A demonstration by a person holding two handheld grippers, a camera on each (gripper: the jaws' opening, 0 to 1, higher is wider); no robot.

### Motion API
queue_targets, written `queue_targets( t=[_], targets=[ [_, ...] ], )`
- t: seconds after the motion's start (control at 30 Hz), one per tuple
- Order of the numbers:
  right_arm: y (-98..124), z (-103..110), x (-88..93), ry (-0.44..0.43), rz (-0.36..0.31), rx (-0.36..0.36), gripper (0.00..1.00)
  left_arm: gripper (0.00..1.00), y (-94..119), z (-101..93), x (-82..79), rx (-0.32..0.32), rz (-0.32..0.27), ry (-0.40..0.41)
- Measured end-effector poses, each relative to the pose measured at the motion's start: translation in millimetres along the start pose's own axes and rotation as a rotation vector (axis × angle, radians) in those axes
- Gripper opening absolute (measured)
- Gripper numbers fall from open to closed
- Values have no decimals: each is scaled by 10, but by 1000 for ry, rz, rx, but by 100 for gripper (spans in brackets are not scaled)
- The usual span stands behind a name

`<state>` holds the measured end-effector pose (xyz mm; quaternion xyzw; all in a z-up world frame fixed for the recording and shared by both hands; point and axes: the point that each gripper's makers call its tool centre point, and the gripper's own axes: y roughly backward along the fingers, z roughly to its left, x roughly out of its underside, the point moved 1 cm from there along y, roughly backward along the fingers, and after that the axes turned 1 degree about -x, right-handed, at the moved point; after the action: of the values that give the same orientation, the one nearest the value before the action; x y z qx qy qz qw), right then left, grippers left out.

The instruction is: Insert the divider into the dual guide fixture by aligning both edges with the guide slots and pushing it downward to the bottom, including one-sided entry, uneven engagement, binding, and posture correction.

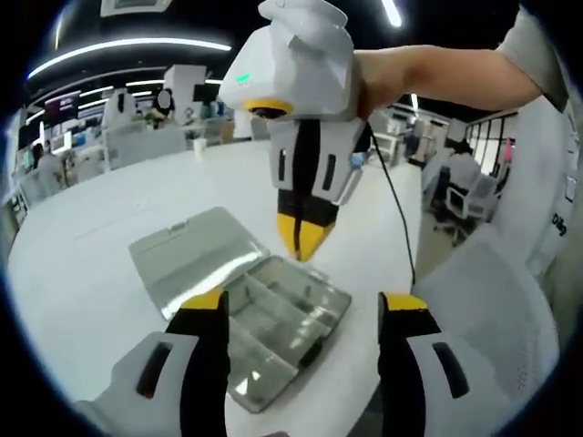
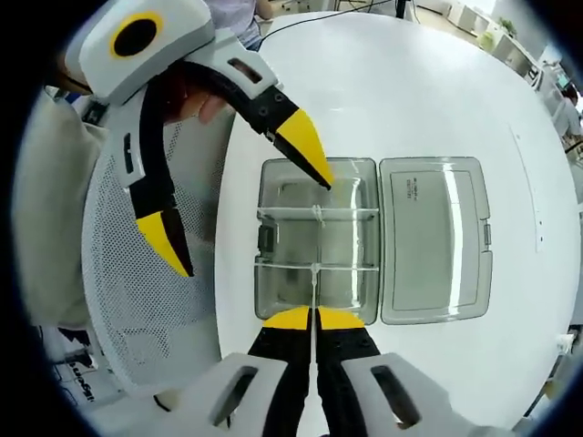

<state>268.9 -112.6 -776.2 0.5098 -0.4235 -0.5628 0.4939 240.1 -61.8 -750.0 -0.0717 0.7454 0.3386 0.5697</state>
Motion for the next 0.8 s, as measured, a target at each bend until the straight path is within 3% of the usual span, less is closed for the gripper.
queue_targets(
  t=[0.8],
  targets=[
    [-3, 12, 52, 14, 24, 2, 0, 63, -9, -5, 6, 3, -3, 5]
  ],
)
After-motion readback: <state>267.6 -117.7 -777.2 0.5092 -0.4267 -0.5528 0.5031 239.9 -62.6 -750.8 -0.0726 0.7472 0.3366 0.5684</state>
